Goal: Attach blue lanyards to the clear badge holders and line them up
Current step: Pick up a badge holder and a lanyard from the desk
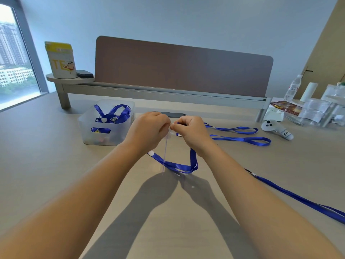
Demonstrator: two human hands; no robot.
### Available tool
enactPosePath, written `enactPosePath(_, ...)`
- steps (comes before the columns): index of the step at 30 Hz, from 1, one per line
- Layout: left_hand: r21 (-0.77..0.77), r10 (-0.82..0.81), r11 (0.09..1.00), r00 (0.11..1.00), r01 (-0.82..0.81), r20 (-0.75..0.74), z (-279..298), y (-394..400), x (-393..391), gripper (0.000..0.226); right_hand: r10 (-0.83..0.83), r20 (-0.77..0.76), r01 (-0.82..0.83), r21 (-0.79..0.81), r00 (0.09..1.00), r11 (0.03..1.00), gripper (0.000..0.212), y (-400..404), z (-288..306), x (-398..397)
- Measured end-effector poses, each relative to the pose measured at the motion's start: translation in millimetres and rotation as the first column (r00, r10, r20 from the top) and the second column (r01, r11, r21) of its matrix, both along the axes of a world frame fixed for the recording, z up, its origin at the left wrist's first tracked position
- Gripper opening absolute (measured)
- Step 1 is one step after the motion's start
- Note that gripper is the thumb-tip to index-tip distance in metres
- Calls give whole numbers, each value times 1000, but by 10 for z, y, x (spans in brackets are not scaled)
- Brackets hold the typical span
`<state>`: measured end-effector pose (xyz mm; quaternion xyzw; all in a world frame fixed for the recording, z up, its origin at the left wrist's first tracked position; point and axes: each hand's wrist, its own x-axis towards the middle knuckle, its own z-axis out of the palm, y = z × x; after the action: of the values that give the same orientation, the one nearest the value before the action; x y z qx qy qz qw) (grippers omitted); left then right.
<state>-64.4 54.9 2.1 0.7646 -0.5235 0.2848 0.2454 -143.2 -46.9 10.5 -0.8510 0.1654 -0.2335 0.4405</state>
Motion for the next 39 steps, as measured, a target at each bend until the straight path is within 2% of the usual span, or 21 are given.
enactPosePath(5, -127, -25, 992, 952, -15, -306, 24, -59, -41, 26, -10, 58, 10, -4, 998, 1000, 12, 16, -1, 11)
enactPosePath(11, -269, -108, 962, 822, -57, -559, 25, -81, -40, 23, -20, 82, 22, -16, 996, 1000, 13, 58, -7, 29)
enactPosePath(14, -313, -158, 947, 753, -67, -639, 35, -84, -34, 22, 2, 91, -1, -15, 996, 1000, 14, 66, 15, 31)
enactPosePath(16, -328, -204, 942, 666, -65, -718, 44, -91, -37, 22, 0, 94, -1, 7, 996, 1000, 14, 59, 39, 34)
enactPosePath(19, -378, -312, 924, 456, -60, -833, 73, -66, -47, 20, -3, 87, -5, 93, 996, 996, 17, 39, 60, 31)
enactPosePath(21, -392, -361, 920, 349, -20, -865, 72, -31, -46, 19, 4, 71, -17, 184, 997, 983, 23, 9, 70, 21)
enactPosePath(23, -377, -367, 926, 316, 32, -875, 62, -3, -68, 19, 22, 70, -43, 319, 997, 947, 26, -21, 81, 17)
enactPosePath(25, -328, -322, 943, 367, 48, -872, 28, -9, -93, 33, 34, 83, -67, 448, 996, 892, 24, -42, 95, 23)
enactPosePath(27, -289, -272, 957, 462, 34, -844, -29, -28, -124, 37, 37, 85, -76, 522, 996, 850, 22, -60, 111, 31)
enactPosePath(30, -240, -173, 971, 645, -16, -744, -102, -32, -108, 23, 60, 23, -63, 536, 998, 842, 23, -106, 120, 24)
enactPosePath(32, -175, -47, 981, 767, -86, -640, -135, -23, -62, 26, 77, -45, -43, 513, 996, 857, 30, -139, 128, 8)
enactPosePath(34, -133, 50, 983, 878, -128, -476, -144, -6, -27, 26, 75, -126, -5, 483, 989, 875, 34, -172, 144, -4)
enactPosePath(36, -125, 80, 986, 969, -111, -232, -151, 33, -4, 22, 72, -212, 28, 438, 975, 899, 29, -191, 173, -4)
enactPosePath(39, -66, 136, 989, 986, -130, 94, -170, 87, 72, 14, 42, -323, 66, 315, 945, 947, 28, -201, 200, 23)
